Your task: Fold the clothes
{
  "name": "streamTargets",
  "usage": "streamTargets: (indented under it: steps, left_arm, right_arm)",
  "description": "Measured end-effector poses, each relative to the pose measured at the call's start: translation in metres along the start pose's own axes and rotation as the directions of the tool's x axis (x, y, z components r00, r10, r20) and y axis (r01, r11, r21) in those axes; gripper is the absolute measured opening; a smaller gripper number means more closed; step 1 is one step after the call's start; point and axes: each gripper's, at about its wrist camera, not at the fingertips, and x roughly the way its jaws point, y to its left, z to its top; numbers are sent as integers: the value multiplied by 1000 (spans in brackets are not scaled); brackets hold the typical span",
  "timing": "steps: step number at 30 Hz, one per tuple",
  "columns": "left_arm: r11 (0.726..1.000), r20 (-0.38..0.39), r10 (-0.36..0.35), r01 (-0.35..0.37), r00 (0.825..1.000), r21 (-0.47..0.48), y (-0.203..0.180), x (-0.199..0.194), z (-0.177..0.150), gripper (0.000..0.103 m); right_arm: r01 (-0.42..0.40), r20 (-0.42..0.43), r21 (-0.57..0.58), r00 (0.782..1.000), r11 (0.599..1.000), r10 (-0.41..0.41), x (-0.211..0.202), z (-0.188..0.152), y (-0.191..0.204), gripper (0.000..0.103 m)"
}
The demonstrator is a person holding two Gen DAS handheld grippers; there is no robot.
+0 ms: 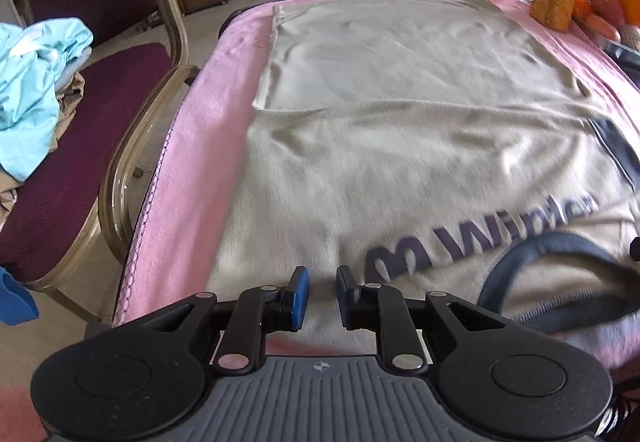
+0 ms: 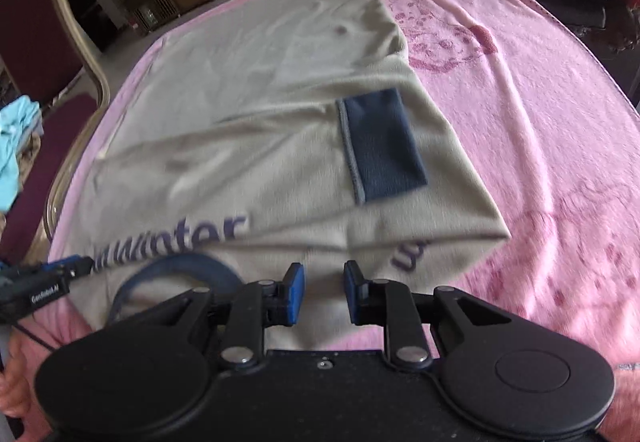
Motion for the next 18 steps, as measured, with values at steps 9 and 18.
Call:
streamTargets:
  steps: [9, 18]
  left_arm:
    - [998, 32, -55, 54, 998, 37, -19, -24, -15, 30]
    - [993, 23, -47, 44, 999, 108, -33, -16, -20, 28]
  right_arm:
    - [-107, 31, 94, 994, 990, 105, -22, -19, -8, 20]
    - [-101, 33, 64, 995, 993, 99, -16, -17, -2, 21]
